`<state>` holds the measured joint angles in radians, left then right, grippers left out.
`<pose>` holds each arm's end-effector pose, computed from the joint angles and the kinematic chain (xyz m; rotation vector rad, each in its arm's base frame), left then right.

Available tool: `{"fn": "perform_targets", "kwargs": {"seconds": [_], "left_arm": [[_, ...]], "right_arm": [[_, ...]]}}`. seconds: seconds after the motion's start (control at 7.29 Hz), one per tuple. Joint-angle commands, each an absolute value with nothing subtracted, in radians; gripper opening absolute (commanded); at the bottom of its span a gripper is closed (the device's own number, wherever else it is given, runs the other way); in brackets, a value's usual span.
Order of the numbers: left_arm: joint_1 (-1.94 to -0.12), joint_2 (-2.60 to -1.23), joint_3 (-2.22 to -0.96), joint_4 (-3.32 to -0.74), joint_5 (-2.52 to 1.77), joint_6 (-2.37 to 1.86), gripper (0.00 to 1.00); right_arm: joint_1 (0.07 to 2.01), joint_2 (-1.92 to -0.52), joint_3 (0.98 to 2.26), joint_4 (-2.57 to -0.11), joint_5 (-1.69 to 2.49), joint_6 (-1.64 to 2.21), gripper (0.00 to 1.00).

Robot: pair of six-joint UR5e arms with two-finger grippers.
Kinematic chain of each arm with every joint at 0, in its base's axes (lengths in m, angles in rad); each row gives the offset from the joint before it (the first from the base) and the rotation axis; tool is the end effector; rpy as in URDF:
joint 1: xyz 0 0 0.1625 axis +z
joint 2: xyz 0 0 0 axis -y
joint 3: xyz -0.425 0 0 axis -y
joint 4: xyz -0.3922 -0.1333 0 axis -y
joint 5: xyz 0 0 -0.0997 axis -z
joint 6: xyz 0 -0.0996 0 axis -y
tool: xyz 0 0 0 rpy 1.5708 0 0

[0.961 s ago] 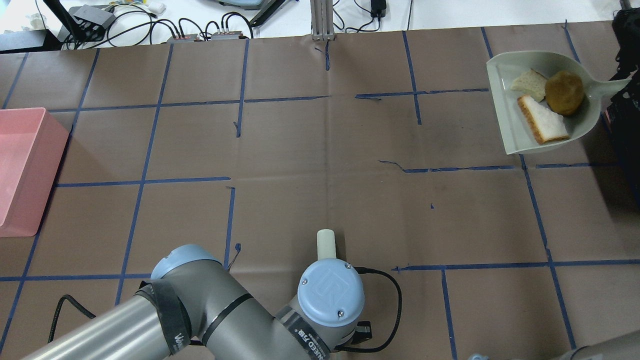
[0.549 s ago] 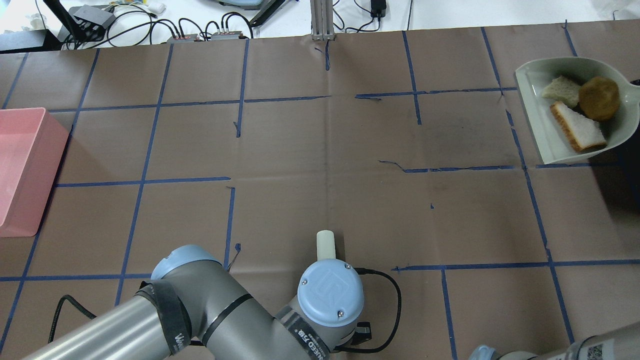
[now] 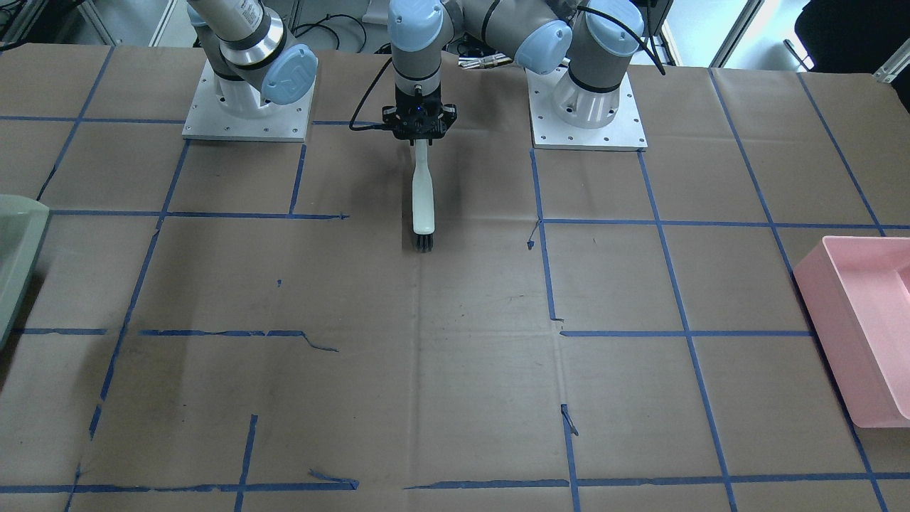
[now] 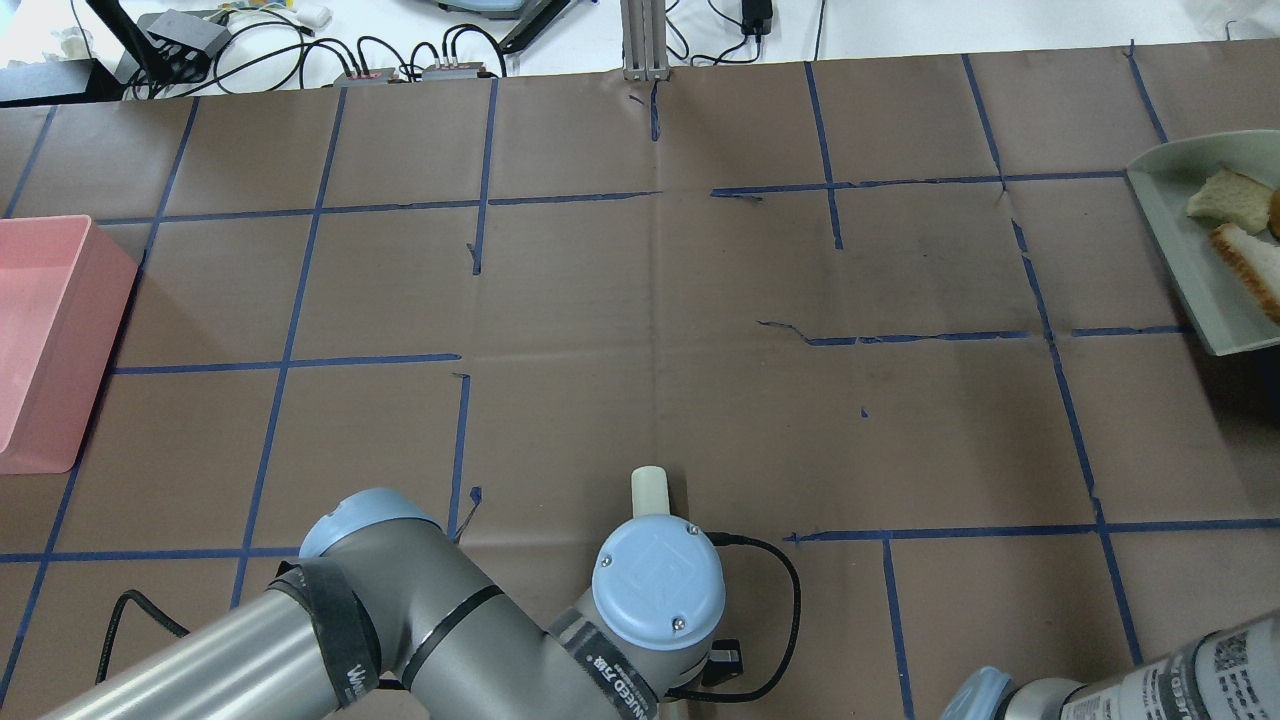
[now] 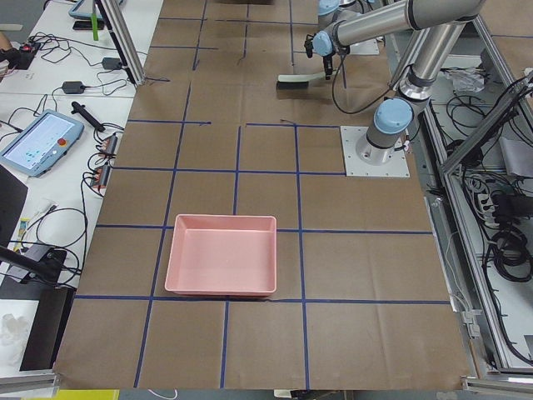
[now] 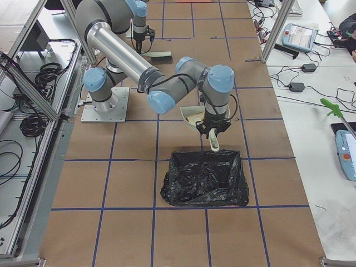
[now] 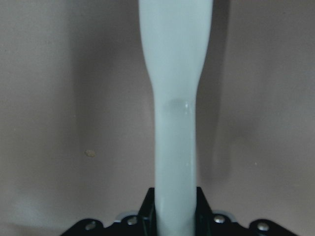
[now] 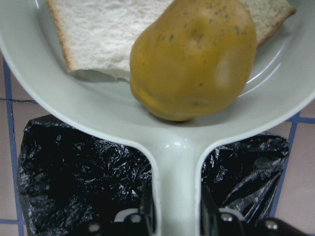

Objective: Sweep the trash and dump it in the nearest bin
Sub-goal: 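Carry the dustpan over the black bin while the left gripper lowers the brush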

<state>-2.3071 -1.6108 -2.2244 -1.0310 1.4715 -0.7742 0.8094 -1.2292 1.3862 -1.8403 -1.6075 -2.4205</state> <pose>-0.3760 -0.2017 0.2232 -0.0705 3.0951 0.2791 -0.3477 -0.5527 0.4139 2.2324 -2.0477 -0.0590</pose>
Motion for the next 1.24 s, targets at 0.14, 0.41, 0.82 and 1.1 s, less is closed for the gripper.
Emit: {"fn": "perform_targets", "kwargs": {"seconds": [0.14, 0.41, 0.82, 1.1], "left_arm": [[-2.301, -1.600, -2.209, -1.029, 1.476, -0.773, 0.81], [-2.280, -1.568, -2.175, -0.973, 1.482, -0.759, 0.93], [-2.151, -1.522, -2.050, -1.035, 1.480, -0.689, 0.99], [-2.056, -1.456, -2.004, -1.188, 1.482, -0.561, 0.99]], "right_arm": [[0.701, -1.171, 1.309, -1.844, -1.611, -2.540, 0.00], [0.649, -1.141, 1.267, -1.848, -1.609, -2.588, 0.00], [0.592, -1.054, 1.153, -1.858, -1.628, -2.635, 0.00], [0.565, -0.974, 1.036, -1.842, -1.634, -2.668, 0.00]]}}
